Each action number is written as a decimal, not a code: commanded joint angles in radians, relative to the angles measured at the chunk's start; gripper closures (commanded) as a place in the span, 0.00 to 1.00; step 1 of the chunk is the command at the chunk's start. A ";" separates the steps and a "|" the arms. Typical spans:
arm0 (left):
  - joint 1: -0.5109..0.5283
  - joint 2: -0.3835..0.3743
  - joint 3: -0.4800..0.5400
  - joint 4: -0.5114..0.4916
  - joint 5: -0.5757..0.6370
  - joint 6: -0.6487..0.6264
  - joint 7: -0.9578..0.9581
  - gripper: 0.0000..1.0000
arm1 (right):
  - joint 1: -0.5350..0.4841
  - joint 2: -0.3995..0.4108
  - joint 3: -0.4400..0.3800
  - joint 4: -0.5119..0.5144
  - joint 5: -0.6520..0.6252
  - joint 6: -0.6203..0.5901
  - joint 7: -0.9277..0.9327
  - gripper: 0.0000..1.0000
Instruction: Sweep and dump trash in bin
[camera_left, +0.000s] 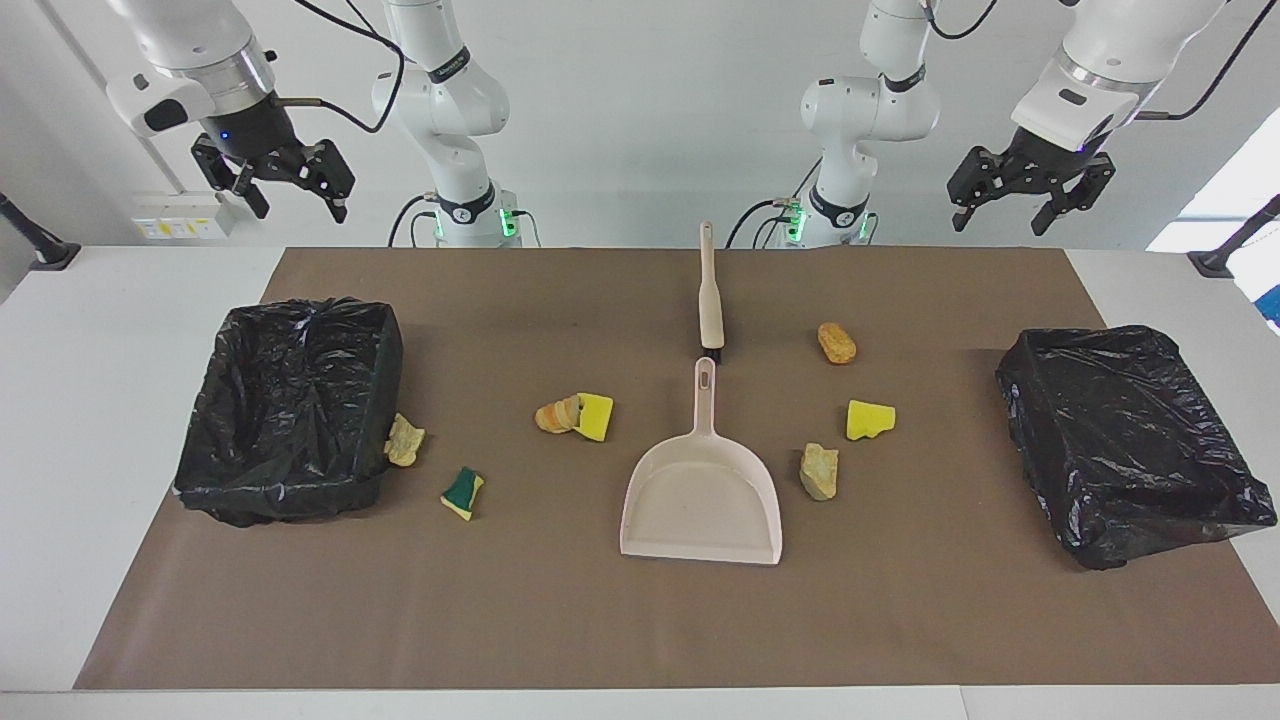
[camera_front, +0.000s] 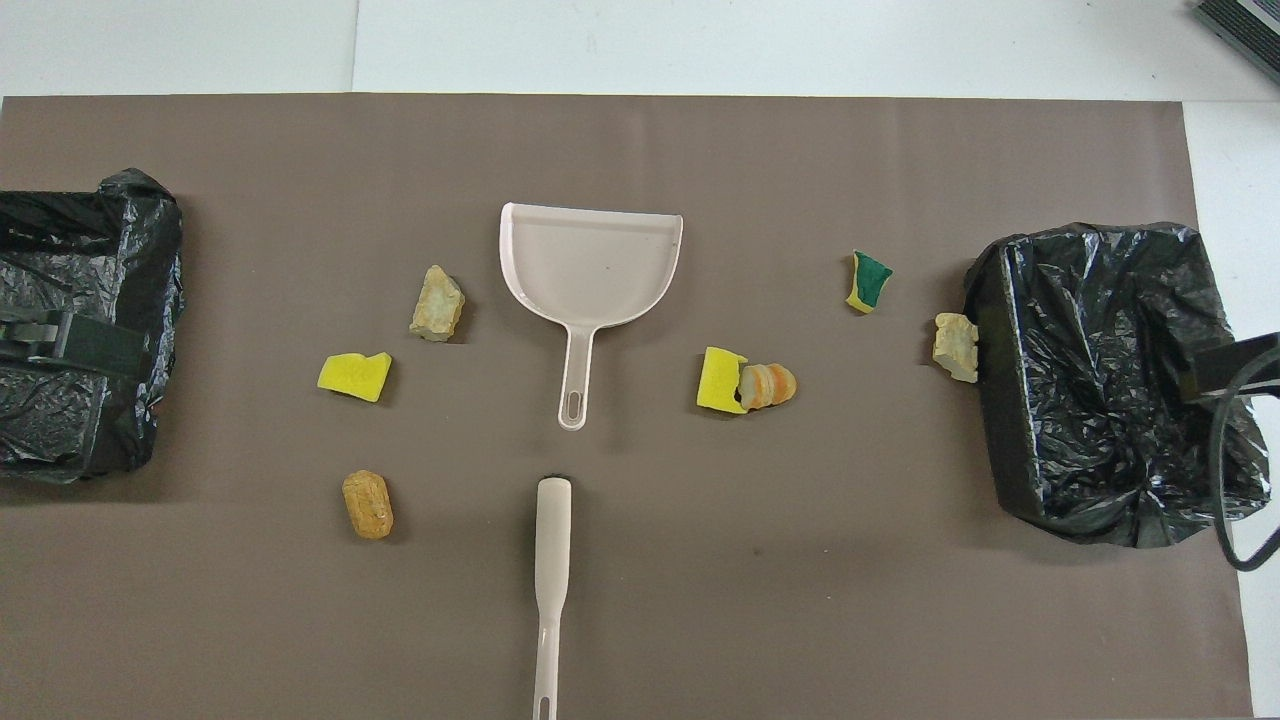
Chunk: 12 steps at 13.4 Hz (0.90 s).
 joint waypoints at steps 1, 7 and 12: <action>-0.009 -0.061 -0.035 -0.083 0.002 0.005 -0.016 0.00 | 0.003 -0.025 0.000 -0.023 -0.005 -0.011 -0.001 0.00; -0.023 -0.308 -0.218 -0.508 -0.084 0.166 -0.126 0.00 | 0.006 -0.019 0.001 -0.041 -0.003 0.004 -0.003 0.00; -0.026 -0.397 -0.399 -0.789 -0.185 0.327 -0.243 0.00 | 0.069 0.074 0.004 -0.043 0.017 0.098 0.011 0.00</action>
